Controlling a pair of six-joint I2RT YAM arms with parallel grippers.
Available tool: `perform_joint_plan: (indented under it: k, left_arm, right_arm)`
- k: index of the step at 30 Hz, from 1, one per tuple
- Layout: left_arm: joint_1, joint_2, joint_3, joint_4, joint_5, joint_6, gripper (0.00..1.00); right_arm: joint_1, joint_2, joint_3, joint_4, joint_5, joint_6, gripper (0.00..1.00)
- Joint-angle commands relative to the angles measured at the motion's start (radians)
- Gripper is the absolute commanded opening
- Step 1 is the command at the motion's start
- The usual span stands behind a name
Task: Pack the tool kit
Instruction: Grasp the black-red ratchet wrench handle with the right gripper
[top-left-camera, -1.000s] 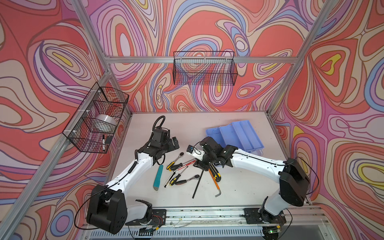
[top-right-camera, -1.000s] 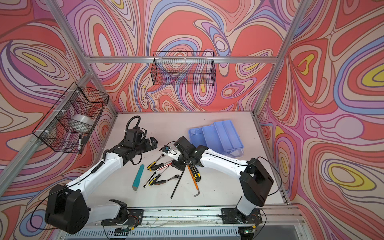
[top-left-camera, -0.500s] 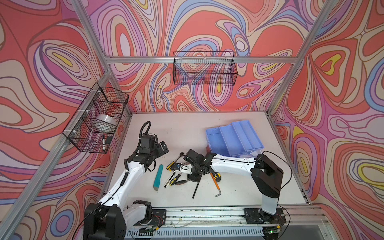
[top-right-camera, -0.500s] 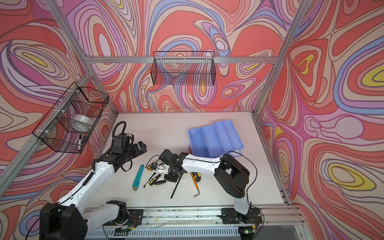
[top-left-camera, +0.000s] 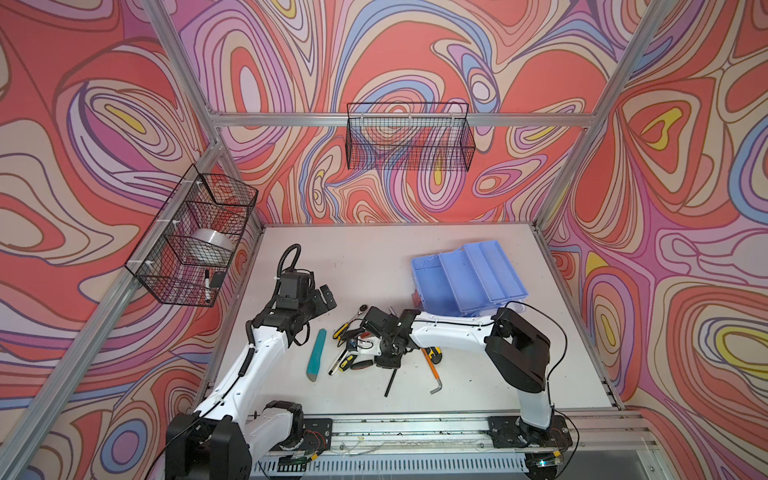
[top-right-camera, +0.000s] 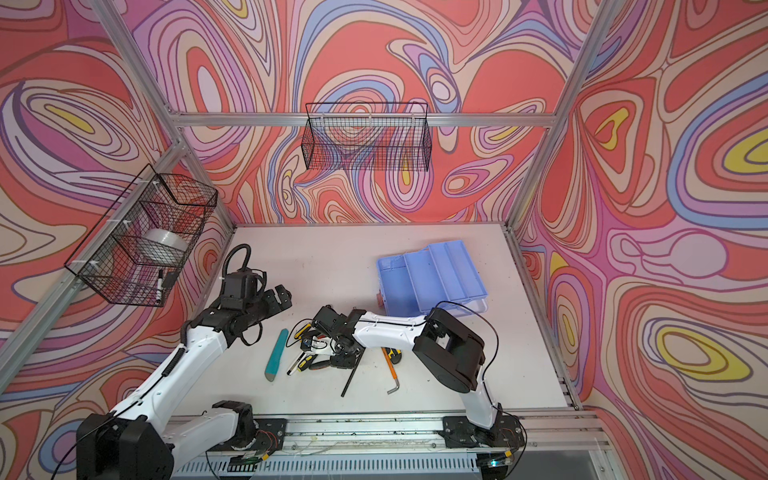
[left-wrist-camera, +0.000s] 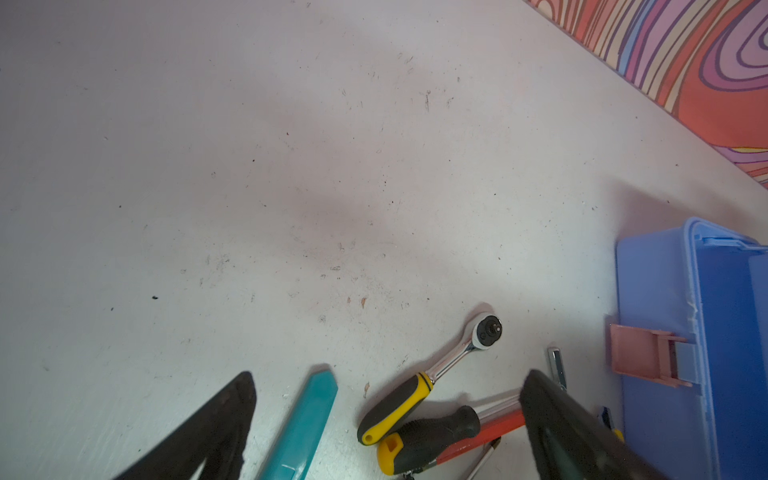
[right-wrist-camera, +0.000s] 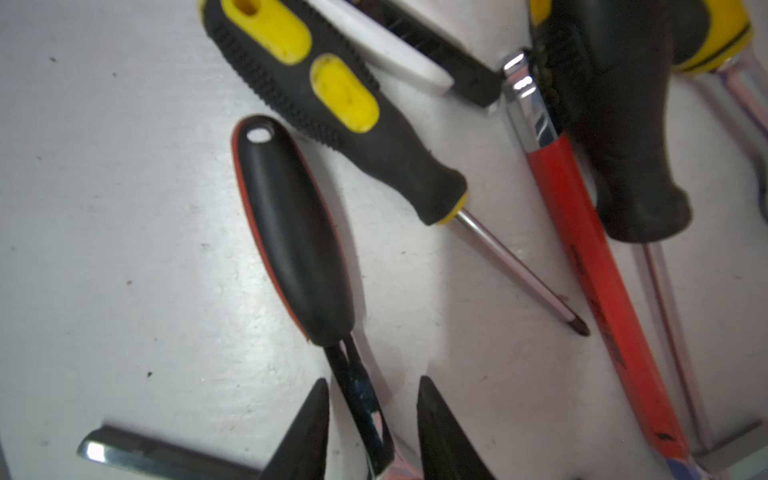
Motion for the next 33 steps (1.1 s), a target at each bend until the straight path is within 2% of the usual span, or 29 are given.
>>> perform_joint_plan:
  k: [1, 11, 17, 24, 33]
  left_arm:
    - [0.007, -0.017, -0.018, -0.03, -0.006, 0.011, 1.0]
    - [0.009, -0.041, -0.025, -0.039, -0.017, 0.02, 1.0]
    - [0.013, -0.045, -0.026, -0.037, -0.015, 0.02, 1.0]
    - [0.014, -0.051, -0.03, -0.037, -0.012, 0.015, 1.0]
    - [0.014, -0.054, -0.025, -0.039, -0.003, 0.014, 1.0]
  right_arm:
    - [0.014, 0.036, 0.042, -0.048, 0.033, -0.063, 0.33]
    - [0.036, 0.081, 0.055, -0.1, 0.068, -0.138, 0.23]
    - [0.036, 0.114, 0.058, -0.109, 0.123, -0.17, 0.05]
    - [0.036, 0.111, 0.047, -0.071, 0.134, -0.158, 0.0]
    - [0.036, 0.05, 0.029, 0.003, 0.132, -0.146, 0.0]
